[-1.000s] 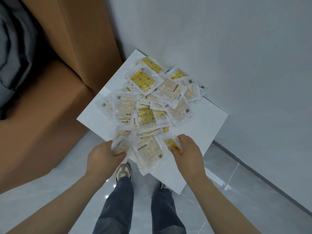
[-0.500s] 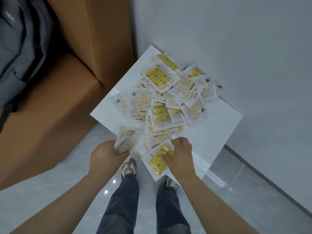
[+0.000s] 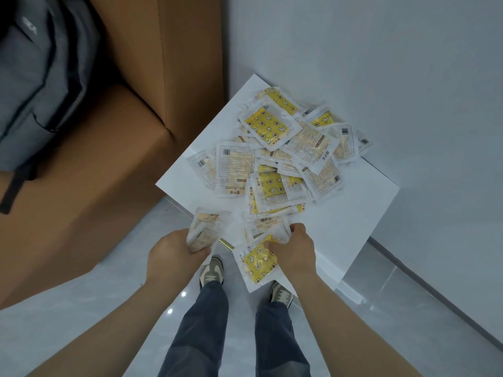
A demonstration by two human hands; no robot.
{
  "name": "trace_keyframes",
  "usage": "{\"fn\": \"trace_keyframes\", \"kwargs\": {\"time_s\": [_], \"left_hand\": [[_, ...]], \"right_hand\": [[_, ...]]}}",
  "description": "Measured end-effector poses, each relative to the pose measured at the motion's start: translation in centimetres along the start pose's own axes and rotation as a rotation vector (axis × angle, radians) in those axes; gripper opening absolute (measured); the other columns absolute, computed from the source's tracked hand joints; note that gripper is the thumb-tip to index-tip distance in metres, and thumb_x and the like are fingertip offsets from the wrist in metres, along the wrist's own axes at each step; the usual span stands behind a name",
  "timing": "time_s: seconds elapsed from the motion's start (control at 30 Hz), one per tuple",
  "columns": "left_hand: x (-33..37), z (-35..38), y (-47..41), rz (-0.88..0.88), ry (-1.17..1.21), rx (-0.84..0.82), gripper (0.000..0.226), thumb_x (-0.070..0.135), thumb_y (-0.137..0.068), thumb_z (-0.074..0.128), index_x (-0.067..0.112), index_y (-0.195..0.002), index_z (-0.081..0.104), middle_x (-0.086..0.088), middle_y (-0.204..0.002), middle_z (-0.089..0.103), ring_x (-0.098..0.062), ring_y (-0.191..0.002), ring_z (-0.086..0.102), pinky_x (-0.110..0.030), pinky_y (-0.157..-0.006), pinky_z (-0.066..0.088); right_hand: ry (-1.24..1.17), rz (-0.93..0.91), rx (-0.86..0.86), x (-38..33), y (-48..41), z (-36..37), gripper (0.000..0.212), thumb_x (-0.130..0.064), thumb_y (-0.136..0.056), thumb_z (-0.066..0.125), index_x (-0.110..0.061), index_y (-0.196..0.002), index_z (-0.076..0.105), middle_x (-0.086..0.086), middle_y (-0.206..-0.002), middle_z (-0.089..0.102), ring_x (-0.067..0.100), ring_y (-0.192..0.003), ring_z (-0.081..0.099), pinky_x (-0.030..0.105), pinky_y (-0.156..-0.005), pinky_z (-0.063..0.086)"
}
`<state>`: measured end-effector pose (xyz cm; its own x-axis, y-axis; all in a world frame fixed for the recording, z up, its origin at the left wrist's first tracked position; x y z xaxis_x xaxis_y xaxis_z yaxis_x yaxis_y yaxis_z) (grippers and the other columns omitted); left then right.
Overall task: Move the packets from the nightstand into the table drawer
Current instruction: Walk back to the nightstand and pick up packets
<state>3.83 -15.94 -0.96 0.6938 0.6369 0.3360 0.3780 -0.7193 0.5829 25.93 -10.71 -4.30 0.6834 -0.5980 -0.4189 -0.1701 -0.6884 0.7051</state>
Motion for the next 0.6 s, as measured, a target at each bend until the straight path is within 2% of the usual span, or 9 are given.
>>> {"fn": "trace_keyframes", "kwargs": {"time_s": [0.07,0.13,0.27,0.37,0.43,0.5,0.6], "left_hand": [[-0.1,0.0,0.0,0.002,0.01,0.002,0.023,0.043,-0.081,0.069,0.024,-0.08,0.057,0.003,-0.073,0.059,-0.016,-0.066,0.056,-0.018,-0.049,0.033],[-0.2,0.0,0.1,0.004,0.018,0.001,0.022,0.043,-0.081,0.069,0.025,-0.082,0.058,0.003,-0.074,0.06,-0.015,-0.067,0.057,-0.019,-0.049,0.035],[-0.4,-0.1,0.3,0.004,0.003,-0.006,0.024,0.045,-0.08,0.069,0.022,-0.087,0.062,0.003,-0.075,0.061,-0.016,-0.068,0.059,-0.019,-0.05,0.037],[-0.1,-0.3,0.8,0.002,0.009,-0.019,0.026,0.046,-0.08,0.069,0.023,-0.09,0.064,0.003,-0.077,0.063,-0.016,-0.069,0.06,-0.02,-0.051,0.038],[0.3,-0.5,1.2,0.005,0.016,-0.03,0.026,0.047,-0.08,0.069,0.024,-0.091,0.064,0.003,-0.079,0.066,-0.016,-0.07,0.062,-0.02,-0.054,0.04],[0.9,-0.9,1.7,0.017,0.032,-0.027,0.025,0.046,-0.08,0.069,0.023,-0.09,0.064,0.003,-0.08,0.068,-0.015,-0.07,0.063,-0.02,-0.053,0.039],[2.4,-1.8,2.8,0.034,0.056,-0.017,0.022,0.042,-0.08,0.069,0.022,-0.087,0.066,0.004,-0.077,0.067,-0.014,-0.069,0.062,-0.02,-0.05,0.038]], "right_hand": [[0.009,0.005,-0.029,0.2,-0.3,0.1,0.032,-0.026,-0.077,0.076,-0.015,-0.077,0.046,-0.004,-0.079,0.049,0.021,-0.081,0.051,0.02,-0.06,0.039],[-0.015,0.014,-0.046,0.3,-0.3,0.2,0.041,-0.026,-0.078,0.075,-0.02,-0.065,0.036,-0.007,-0.069,0.042,0.019,-0.074,0.046,0.018,-0.053,0.028],[-0.092,-0.026,-0.025,0.5,0.5,0.2,0.041,-0.021,-0.082,0.07,-0.027,-0.067,0.032,-0.011,-0.069,0.038,0.014,-0.07,0.041,0.017,-0.054,0.028],[-0.101,-0.029,-0.054,0.9,1.4,-0.3,0.022,-0.021,-0.084,0.068,-0.018,-0.081,0.046,-0.005,-0.08,0.052,0.016,-0.077,0.052,0.021,-0.061,0.039],[-0.094,-0.032,-0.038,1.1,2.1,-1.1,0.021,-0.021,-0.084,0.067,-0.014,-0.087,0.048,-0.002,-0.084,0.055,0.014,-0.075,0.054,0.022,-0.059,0.04],[-0.104,-0.028,-0.002,1.4,2.7,-2.5,0.021,-0.02,-0.085,0.067,-0.015,-0.084,0.046,-0.003,-0.082,0.055,0.009,-0.07,0.052,0.019,-0.054,0.037],[-0.14,-0.041,0.056,1.6,3.8,-5.3,0.018,-0.017,-0.086,0.066,-0.015,-0.083,0.049,-0.002,-0.084,0.06,0.014,-0.074,0.057,0.02,-0.055,0.038]]}}
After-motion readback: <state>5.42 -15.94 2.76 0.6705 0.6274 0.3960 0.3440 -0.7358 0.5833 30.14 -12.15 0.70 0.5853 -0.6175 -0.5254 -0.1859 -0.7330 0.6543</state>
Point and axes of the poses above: each hand's wrist, its own y-axis away from the middle knuckle, its own z-axis out of the palm, x = y × z, the point moved 2 cm from there along -y, towards the middle knuckle
